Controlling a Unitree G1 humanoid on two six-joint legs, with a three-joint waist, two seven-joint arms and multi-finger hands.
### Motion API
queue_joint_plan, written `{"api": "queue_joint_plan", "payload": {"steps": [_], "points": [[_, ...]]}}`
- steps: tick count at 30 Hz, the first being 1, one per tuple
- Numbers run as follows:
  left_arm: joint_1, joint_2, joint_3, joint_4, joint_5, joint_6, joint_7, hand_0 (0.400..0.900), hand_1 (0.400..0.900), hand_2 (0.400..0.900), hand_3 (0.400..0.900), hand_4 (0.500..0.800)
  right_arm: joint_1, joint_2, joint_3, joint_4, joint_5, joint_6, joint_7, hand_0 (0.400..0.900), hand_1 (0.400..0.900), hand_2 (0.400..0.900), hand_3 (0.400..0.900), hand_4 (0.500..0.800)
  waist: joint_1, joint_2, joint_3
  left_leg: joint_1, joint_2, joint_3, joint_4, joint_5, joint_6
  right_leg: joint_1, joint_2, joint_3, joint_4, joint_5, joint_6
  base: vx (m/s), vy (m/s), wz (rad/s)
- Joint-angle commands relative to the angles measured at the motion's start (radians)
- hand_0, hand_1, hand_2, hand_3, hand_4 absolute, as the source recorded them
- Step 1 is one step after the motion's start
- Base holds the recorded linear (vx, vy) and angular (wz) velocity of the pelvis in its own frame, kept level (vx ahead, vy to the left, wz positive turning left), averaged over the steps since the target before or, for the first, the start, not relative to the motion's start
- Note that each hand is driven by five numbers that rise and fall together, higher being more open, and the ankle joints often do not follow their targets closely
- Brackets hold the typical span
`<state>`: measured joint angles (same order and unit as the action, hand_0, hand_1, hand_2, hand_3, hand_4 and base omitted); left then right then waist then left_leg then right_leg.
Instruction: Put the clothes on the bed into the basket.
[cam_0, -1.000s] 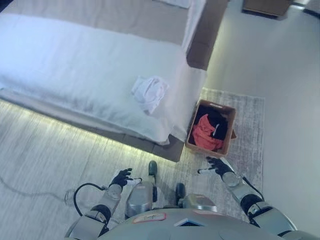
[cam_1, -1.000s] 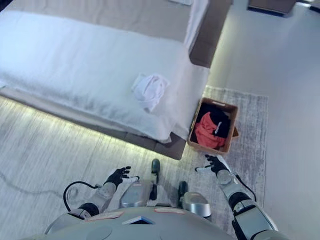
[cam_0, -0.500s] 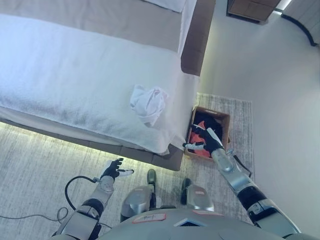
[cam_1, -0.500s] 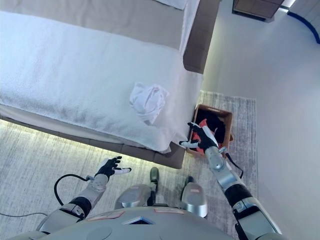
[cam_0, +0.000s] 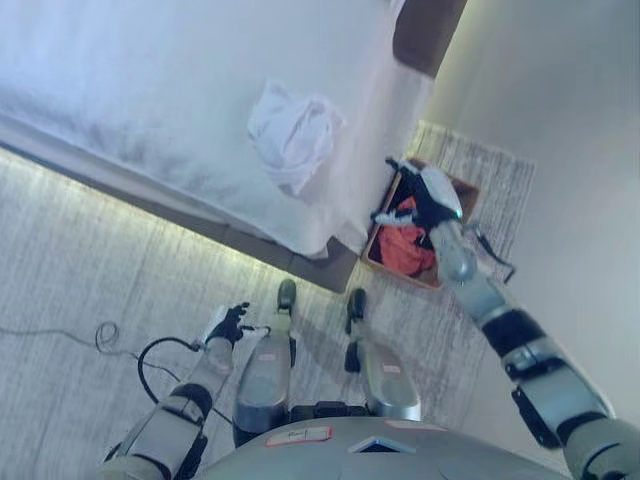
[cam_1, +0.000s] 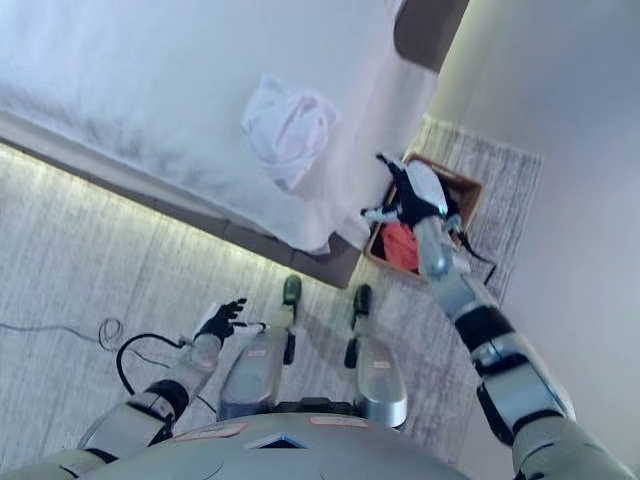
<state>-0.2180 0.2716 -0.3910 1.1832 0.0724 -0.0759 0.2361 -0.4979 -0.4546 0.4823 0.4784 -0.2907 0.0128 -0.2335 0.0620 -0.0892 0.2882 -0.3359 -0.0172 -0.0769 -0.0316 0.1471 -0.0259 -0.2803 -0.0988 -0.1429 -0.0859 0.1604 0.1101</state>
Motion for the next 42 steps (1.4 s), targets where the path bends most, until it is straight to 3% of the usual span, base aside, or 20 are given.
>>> {"api": "queue_joint_plan", "payload": {"steps": [1,7,12,19,23,26,27,28,29,42], "points": [[-0.077,0.004,-0.018,0.048,0.005,0.009,0.064,0.900,0.900,0.900,0.900,0.800,-0.200,0.022,0.029,-0.038,0.033,-0.038,-0.080,0.900,0.900,0.900,0.900,0.800,0.039,-0.028,0.018,-0.058,-0.019,-0.023,0.034,-0.051,0.018,-0.006,-0.039,0.028,0.050,-0.017,0.016,-0.04,-0.019,-0.07],[-0.151,0.000,-0.052,0.018,-0.051,0.000,0.104,0.900,0.900,0.900,0.900,0.800,-0.439,0.060,0.103,0.062,0.082,-0.022,-0.113,0.900,0.900,0.900,0.900,0.800,0.061,-0.054,0.076,-0.134,-0.010,-0.037,0.053,-0.039,0.006,-0.065,-0.031,0.027,0.038,0.000,0.010,-0.06,-0.007,0.03],[-0.222,-0.013,-0.099,-0.009,-0.053,0.004,0.183,0.900,0.900,0.900,0.900,0.800,-0.611,0.115,0.152,0.210,0.116,-0.005,-0.141,0.900,0.900,0.900,0.900,0.800,0.090,-0.054,0.118,-0.182,-0.013,-0.061,0.058,-0.027,-0.001,-0.098,-0.029,0.010,0.041,0.002,0.011,-0.02,-0.001,0.15],[-0.274,-0.028,-0.183,-0.014,-0.044,0.014,0.200,0.900,0.900,0.900,0.900,0.800,-0.783,0.186,0.208,0.484,0.129,0.027,-0.161,0.900,0.900,0.900,0.900,0.800,0.123,-0.033,0.158,-0.227,-0.026,-0.087,0.056,-0.014,-0.006,-0.123,-0.031,-0.016,0.038,0.004,0.012,0.00,0.029,0.16],[-0.314,-0.043,-0.241,0.007,-0.041,0.027,0.200,0.900,0.900,0.900,0.900,0.800,-0.898,0.240,0.277,0.764,0.133,0.074,-0.100,0.900,0.900,0.900,0.900,0.800,0.151,-0.022,0.168,-0.245,-0.035,-0.107,0.054,-0.008,-0.009,-0.129,-0.032,-0.033,0.035,0.006,0.014,0.01,0.011,0.21],[-0.339,-0.052,-0.277,0.010,-0.042,0.035,0.196,0.900,0.900,0.900,0.900,0.800,-0.950,0.256,0.284,0.854,0.156,0.095,-0.073,0.900,0.900,0.900,0.900,0.800,0.163,-0.022,0.172,-0.253,-0.038,-0.126,0.053,-0.002,-0.010,-0.130,-0.030,-0.047,0.035,0.005,0.014,0.02,-0.006,0.19],[-0.346,-0.056,-0.290,0.006,-0.039,0.037,0.192,0.900,0.900,0.900,0.900,0.800,-0.957,0.251,0.299,0.882,0.146,0.101,-0.057,0.669,0.669,0.669,0.669,0.661,0.167,-0.022,0.174,-0.255,-0.040,-0.130,0.052,-0.001,-0.010,-0.128,-0.030,-0.051,0.034,0.004,0.015,0.02,-0.017,0.20],[-0.352,-0.057,-0.303,0.001,-0.036,0.038,0.188,0.900,0.900,0.900,0.900,0.800,-0.969,0.252,0.304,0.915,0.145,0.110,-0.041,0.588,0.588,0.588,0.588,0.613,0.169,-0.021,0.174,-0.258,-0.043,-0.138,0.051,0.000,-0.011,-0.129,-0.029,-0.055,0.032,0.004,0.016,0.02,-0.021,0.23],[-0.356,-0.058,-0.309,-0.001,-0.039,0.039,0.187,0.900,0.900,0.900,0.900,0.800,-0.972,0.244,0.299,0.933,0.149,0.109,-0.043,0.400,0.400,0.400,0.400,0.500,0.172,-0.019,0.174,-0.260,-0.045,-0.143,0.050,0.001,-0.010,-0.127,-0.029,-0.058,0.030,0.003,0.017,0.02,-0.004,0.22],[-0.341,-0.100,-0.383,-0.054,-0.016,0.014,0.155,0.900,0.900,0.900,0.900,0.800,-0.892,0.079,0.223,1.023,0.158,0.088,-0.055,0.400,0.400,0.400,0.400,0.500,0.228,0.046,0.178,-0.251,-0.077,-0.184,0.052,-0.003,-0.005,-0.099,-0.043,-0.093,0.027,-0.015,0.023,0.02,0.007,0.15]]}}
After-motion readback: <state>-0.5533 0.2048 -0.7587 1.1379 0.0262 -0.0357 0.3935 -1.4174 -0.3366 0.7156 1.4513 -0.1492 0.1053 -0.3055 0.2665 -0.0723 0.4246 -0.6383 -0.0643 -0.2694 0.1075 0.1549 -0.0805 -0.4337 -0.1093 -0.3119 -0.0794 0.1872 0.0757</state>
